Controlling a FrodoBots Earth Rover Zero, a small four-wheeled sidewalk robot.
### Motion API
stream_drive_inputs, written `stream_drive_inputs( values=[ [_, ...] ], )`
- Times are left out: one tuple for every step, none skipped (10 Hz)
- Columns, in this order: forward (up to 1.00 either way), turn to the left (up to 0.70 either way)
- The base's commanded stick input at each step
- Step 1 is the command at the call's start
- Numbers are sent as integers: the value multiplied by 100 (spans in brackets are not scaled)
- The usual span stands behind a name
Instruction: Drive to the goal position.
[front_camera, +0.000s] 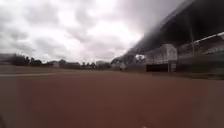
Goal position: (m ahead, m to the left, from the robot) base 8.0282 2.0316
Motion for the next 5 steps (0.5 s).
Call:
stream_drive_inputs(
  values=[
    [70, 0],
    [70, 0],
    [70, 0],
    [70, 0],
    [70, 0]
  ],
)
